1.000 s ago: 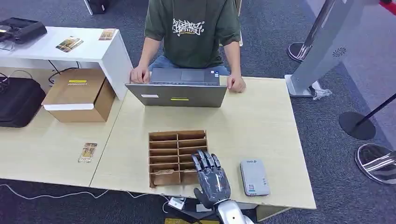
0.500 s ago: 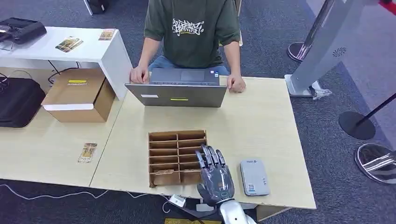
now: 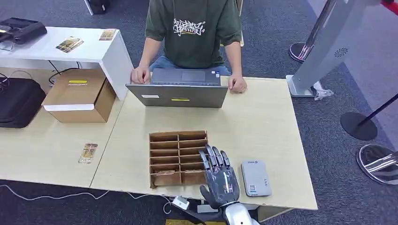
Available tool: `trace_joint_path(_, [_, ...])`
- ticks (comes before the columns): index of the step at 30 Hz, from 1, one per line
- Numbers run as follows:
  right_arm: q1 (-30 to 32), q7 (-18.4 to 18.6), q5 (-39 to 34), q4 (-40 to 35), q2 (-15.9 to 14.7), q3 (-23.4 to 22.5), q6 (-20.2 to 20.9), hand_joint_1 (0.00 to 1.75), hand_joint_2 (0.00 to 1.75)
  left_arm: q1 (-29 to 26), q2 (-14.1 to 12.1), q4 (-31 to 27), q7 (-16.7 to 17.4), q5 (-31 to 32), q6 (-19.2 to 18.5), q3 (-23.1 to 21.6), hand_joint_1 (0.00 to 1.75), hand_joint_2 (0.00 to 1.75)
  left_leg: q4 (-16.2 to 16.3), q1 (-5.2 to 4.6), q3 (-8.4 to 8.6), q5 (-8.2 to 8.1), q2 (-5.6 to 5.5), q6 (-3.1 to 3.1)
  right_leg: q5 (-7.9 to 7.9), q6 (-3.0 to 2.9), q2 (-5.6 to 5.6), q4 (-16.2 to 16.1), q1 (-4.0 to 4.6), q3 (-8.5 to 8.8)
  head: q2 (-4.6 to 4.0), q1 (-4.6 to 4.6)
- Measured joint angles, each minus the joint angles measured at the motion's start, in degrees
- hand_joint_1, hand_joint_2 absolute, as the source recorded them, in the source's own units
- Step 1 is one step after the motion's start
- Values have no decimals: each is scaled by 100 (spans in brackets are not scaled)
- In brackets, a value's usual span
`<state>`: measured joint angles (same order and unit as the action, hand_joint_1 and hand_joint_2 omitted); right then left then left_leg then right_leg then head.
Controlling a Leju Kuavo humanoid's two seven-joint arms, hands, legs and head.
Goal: Pass the card to the sensor for recognition and then transmit it.
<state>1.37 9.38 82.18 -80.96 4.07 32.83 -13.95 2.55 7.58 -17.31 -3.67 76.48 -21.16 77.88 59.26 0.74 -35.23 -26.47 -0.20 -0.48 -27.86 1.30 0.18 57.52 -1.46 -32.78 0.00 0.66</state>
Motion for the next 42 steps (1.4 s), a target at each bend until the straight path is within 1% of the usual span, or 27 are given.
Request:
trace_joint_path(4, [-39,-44,85,103,4,0,-11,0,175,0,0,0,-2,2,-9,0,0,0,0,0,0,0,0,0,0,0,0,0,0,0,0,0])
trace_joint_path(7, [-97,50,271,282,31,0,2,0,175,0,-4,0,-2,18,-28,0,0,0,0,0,0,0,0,0,0,0,0,0,0,1,0,0])
trace_joint_path(13, [-127,181,302,431,46,0,26,0,175,-2,-11,0,-2,-13,-28,0,0,0,0,0,0,0,-1,0,0,0,-1,0,0,1,0,0])
trace_joint_path(26, [-138,155,306,505,59,0,48,0,175,-18,-9,0,-7,-35,-96,50,0,0,0,0,0,0,-1,0,0,0,-1,0,0,1,0,0])
trace_joint_path(42, [-142,-24,295,494,66,0,-4,0,175,-31,-7,0,-26,2,-114,129,0,0,0,0,0,0,-1,0,0,0,-1,0,0,2,0,0])
